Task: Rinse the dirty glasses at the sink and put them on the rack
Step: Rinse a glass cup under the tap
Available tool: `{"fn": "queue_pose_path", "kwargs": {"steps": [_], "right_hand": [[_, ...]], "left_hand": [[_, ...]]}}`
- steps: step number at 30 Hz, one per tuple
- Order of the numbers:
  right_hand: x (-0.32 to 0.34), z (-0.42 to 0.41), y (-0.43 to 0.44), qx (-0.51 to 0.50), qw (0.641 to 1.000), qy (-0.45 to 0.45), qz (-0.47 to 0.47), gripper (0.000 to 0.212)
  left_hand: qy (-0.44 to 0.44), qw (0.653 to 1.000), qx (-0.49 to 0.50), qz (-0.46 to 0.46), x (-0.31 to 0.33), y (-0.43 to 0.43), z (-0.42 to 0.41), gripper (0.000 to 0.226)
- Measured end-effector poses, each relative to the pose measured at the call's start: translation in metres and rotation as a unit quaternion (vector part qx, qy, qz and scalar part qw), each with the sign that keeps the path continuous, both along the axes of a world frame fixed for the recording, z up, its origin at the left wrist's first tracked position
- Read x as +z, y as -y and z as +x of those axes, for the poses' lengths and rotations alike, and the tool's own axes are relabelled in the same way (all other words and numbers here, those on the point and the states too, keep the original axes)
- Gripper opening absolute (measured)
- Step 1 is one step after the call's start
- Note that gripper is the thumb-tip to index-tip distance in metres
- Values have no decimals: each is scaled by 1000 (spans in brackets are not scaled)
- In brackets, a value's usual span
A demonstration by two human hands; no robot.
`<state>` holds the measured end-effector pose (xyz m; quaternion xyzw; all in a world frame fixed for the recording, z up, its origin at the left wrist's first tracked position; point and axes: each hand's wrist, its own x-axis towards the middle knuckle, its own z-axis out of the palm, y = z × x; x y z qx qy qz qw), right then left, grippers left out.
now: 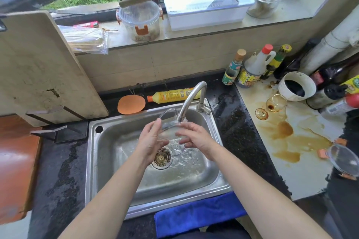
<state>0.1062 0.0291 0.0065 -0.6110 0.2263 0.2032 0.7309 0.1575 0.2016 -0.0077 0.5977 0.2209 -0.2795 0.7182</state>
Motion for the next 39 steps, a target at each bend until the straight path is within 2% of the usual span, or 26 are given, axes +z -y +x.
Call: {"fn": "queue_pose_path", "kwargs": {"steps": [3,5,10,12,14,18,22,25,31,34,37,39], "right_hand": [[-4,-4,-5,38,998,26,-45,12],[-5,-3,-9,23,998,39,-45,11],[-3,4,-10,-6,998,58,-38,12],[-4,4,-6,14,996,79,-35,23],[-4,4,0,54,991,93,-82,27],[-7,7,5,122,971,91,-185,12],[-11,8,5,70,987,79,-121,12],[-13,9,8,64,989,78,-111,7],[-23,8,11,86,989,73,-95,41],[-20,9,12,73,990,69,-100,34],[-17,10,13,52,991,61,-107,24],[-16,10,15,47,991,53,-113,26]], "left_hand": [[-30,999,-3,11,-1,-1,-1,54],[-49,999,2,-4,-2,0,-5,58],[-35,998,46,-25,-8,0,-7,55],[-32,999,30,-11,-8,-2,-5,51],[-48,999,10,-22,-4,-3,-5,52],[-59,998,-16,-32,3,-6,-4,53],[-9,998,-56,-3,4,-8,-6,68],[37,994,-105,10,3,-17,-7,77],[79,985,-152,35,1,-25,-5,72],[108,978,-171,58,-1,-26,-3,73],[104,981,-148,64,3,-23,-1,67],[101,984,-130,74,5,-18,0,65]]}}
